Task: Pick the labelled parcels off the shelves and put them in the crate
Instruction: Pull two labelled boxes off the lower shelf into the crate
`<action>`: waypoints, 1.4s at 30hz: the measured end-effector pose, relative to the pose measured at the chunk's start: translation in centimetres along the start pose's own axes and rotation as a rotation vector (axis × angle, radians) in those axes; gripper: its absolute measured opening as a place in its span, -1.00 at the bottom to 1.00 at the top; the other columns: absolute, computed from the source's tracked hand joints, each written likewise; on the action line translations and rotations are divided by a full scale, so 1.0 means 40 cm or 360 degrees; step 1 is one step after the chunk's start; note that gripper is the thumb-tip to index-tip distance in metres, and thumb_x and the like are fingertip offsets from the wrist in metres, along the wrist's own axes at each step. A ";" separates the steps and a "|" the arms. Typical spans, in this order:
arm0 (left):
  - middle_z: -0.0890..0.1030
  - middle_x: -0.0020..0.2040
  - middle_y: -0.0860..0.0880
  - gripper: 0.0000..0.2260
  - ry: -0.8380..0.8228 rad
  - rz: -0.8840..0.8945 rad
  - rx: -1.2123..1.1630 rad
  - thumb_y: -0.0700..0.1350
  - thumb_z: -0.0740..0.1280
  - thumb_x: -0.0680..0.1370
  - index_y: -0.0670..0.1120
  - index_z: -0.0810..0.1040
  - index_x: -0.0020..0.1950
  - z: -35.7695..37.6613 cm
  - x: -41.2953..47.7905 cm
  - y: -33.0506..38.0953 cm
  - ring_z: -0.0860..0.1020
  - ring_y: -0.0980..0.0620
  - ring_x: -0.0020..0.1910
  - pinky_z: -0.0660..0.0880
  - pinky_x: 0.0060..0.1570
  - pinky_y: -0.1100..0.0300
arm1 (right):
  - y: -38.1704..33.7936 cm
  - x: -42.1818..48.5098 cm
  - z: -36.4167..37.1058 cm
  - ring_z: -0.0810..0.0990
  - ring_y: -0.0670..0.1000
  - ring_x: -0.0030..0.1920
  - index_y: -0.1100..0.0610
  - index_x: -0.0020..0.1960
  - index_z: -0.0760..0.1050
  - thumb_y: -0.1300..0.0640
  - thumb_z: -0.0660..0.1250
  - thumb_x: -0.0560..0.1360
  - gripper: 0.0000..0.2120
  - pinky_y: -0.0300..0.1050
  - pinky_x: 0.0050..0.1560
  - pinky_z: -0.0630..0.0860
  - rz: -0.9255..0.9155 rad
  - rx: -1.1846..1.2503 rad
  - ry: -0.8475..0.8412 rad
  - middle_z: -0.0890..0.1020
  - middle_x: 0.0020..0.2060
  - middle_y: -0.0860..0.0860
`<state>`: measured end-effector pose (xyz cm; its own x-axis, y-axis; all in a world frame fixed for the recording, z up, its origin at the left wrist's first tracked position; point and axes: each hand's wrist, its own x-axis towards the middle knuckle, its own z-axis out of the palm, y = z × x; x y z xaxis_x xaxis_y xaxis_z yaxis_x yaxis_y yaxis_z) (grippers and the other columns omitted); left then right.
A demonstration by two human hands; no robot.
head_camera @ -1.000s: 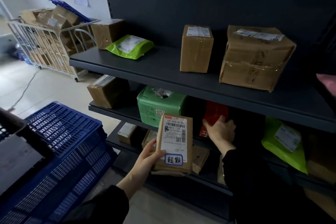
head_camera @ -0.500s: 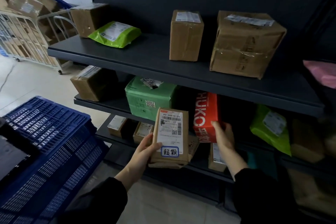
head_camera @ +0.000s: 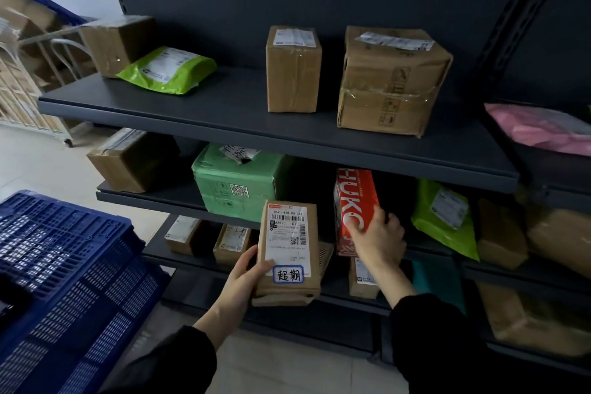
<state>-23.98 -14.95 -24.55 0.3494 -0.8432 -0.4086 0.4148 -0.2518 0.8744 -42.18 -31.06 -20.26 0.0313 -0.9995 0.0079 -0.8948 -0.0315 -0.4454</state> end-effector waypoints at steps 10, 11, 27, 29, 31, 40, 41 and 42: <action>0.67 0.09 -0.11 -0.19 -0.0037 -0.0022 -0.0042 0.06 0.50 0.19 0.00 0.34 0.41 0.010 0.007 0.001 0.64 -0.13 0.06 0.56 -0.01 0.01 | 0.045 -0.024 -0.011 0.53 0.13 0.07 0.06 0.39 0.27 0.03 0.39 0.42 -0.41 -0.04 -0.05 0.54 0.0348 0.1289 -0.0333 0.47 0.21 0.17; 0.66 0.10 -0.12 -0.20 -0.0041 -0.0029 -0.0057 0.05 0.51 0.20 -0.01 0.34 0.41 0.013 0.011 0.001 0.63 -0.14 0.07 0.55 0.00 -0.01 | 0.058 -0.038 -0.011 0.57 0.07 -0.03 0.08 0.36 0.29 0.06 0.37 0.45 -0.47 -0.08 -0.13 0.53 0.0451 0.1544 -0.0379 0.54 0.14 0.14; 0.60 0.17 -0.16 -0.45 -0.0145 -0.0047 -0.0027 -0.09 0.38 0.45 -0.03 0.32 0.42 0.055 0.026 -0.022 0.61 -0.17 0.09 0.56 -0.01 -0.01 | 0.160 -0.095 0.007 0.56 0.14 0.06 0.01 0.05 0.41 0.17 0.31 0.50 -0.83 0.14 0.24 0.44 0.0772 0.2109 -0.0523 0.60 -0.05 0.11; 0.62 0.16 -0.15 -0.49 -0.0157 -0.0024 -0.0027 -0.11 0.38 0.47 -0.04 0.34 0.40 0.059 0.019 -0.015 0.61 -0.16 0.09 0.55 -0.02 0.01 | 0.166 -0.107 0.005 0.57 0.10 0.02 0.04 0.14 0.39 0.17 0.30 0.50 -0.77 0.12 0.22 0.44 0.0731 0.2121 -0.0532 0.60 -0.05 0.09; 0.63 0.14 -0.14 -0.48 -0.0170 -0.0001 -0.0040 -0.10 0.41 0.44 -0.05 0.37 0.38 0.064 0.015 -0.008 0.61 -0.15 0.09 0.55 -0.02 0.02 | 0.174 -0.119 0.000 0.57 0.08 0.01 0.04 0.18 0.37 0.16 0.30 0.50 -0.73 0.12 0.22 0.44 0.0681 0.2107 -0.0544 0.60 -0.03 0.10; 0.62 0.18 -0.14 -0.34 -0.0092 0.0088 -0.0103 -0.06 0.45 0.34 -0.02 0.33 0.41 0.064 -0.048 0.004 0.60 -0.17 0.12 0.54 0.09 -0.07 | 0.195 -0.172 -0.033 0.58 0.06 0.05 0.05 0.31 0.33 0.12 0.31 0.49 -0.60 0.13 0.23 0.46 0.0435 0.1942 -0.0656 0.60 0.05 0.09; 0.63 0.16 -0.14 -0.36 -0.0083 0.0100 -0.0113 -0.08 0.46 0.36 -0.02 0.33 0.41 0.060 -0.057 0.003 0.60 -0.17 0.12 0.54 0.08 -0.07 | 0.194 -0.179 -0.036 0.57 0.07 0.07 0.04 0.31 0.33 0.11 0.31 0.49 -0.60 0.15 0.26 0.44 0.0412 0.1929 -0.0673 0.60 0.05 0.09; 0.64 0.14 -0.13 -0.41 -0.0083 0.0117 -0.0116 -0.10 0.44 0.40 -0.01 0.35 0.40 0.056 -0.068 0.002 0.61 -0.17 0.11 0.54 0.06 -0.06 | 0.190 -0.188 -0.039 0.57 0.07 0.08 0.03 0.30 0.34 0.11 0.31 0.49 -0.60 0.16 0.28 0.43 0.0389 0.1923 -0.0685 0.60 0.04 0.08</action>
<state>-26.80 -13.74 -22.80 0.3376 -0.8823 -0.3280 0.4503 -0.1546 0.8794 -49.92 -23.81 -22.31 0.2661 -0.8891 -0.3724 0.0586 0.4006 -0.9144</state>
